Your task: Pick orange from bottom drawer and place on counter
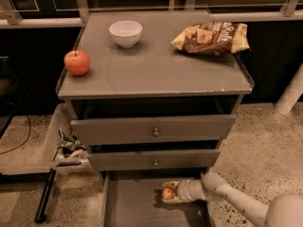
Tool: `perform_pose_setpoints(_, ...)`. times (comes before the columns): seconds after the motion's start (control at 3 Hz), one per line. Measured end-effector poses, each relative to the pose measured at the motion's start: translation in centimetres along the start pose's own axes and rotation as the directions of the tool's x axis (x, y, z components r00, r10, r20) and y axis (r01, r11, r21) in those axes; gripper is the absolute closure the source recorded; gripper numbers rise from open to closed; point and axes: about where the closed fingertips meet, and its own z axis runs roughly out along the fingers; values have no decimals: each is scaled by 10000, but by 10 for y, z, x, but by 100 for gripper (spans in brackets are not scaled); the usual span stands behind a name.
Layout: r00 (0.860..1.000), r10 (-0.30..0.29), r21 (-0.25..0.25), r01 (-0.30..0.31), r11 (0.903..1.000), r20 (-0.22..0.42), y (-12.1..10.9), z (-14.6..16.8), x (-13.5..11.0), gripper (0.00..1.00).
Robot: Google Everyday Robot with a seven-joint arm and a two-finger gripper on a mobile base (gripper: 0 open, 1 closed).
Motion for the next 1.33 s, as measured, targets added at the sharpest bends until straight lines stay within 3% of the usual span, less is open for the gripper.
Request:
perform_pose_setpoints(0.67,9967,-791,38,790,9969,176,12,-97,-77,100)
perform_pose_setpoints(1.0,9878,-1557,356,1556,9872,5,-10,-167,-121,100)
perform_pose_setpoints(1.33,9870,-1605,328,1604,9865,-10,-9,-166,-123,100)
